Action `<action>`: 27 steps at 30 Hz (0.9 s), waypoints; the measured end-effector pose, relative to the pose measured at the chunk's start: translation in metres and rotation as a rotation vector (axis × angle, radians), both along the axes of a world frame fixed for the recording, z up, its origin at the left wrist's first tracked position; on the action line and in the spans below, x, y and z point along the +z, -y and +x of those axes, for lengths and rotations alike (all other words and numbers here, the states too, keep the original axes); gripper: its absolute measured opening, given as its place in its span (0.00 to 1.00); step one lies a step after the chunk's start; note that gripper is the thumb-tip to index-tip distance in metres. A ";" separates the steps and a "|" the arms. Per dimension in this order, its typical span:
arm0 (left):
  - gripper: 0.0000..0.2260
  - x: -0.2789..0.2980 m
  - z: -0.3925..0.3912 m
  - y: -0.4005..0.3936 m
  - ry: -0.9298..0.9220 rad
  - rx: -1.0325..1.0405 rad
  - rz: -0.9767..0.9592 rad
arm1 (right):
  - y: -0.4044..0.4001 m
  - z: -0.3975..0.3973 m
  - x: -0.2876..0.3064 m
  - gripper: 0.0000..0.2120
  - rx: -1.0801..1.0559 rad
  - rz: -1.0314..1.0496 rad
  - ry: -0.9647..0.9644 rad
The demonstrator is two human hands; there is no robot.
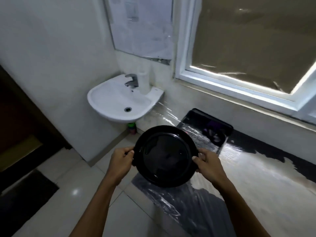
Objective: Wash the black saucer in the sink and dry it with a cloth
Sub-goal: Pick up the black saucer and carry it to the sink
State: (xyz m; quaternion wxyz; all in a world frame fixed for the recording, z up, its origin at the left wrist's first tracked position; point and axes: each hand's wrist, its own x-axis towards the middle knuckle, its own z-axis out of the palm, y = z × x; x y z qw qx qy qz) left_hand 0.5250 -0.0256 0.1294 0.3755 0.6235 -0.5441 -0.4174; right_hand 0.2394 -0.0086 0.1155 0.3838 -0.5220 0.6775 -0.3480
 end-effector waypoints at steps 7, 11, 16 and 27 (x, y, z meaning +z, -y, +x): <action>0.16 0.016 0.106 0.048 -0.052 0.007 0.038 | 0.076 0.105 -0.004 0.07 0.093 -0.055 -0.079; 0.18 0.011 0.155 0.075 -0.022 0.070 0.043 | 0.108 0.152 -0.003 0.12 0.123 -0.043 -0.059; 0.17 0.004 0.203 0.115 -0.052 0.117 0.077 | 0.152 0.200 0.000 0.12 0.147 -0.018 -0.056; 0.17 0.003 0.292 0.253 -0.003 0.084 0.162 | 0.281 0.299 -0.027 0.15 0.055 0.013 -0.026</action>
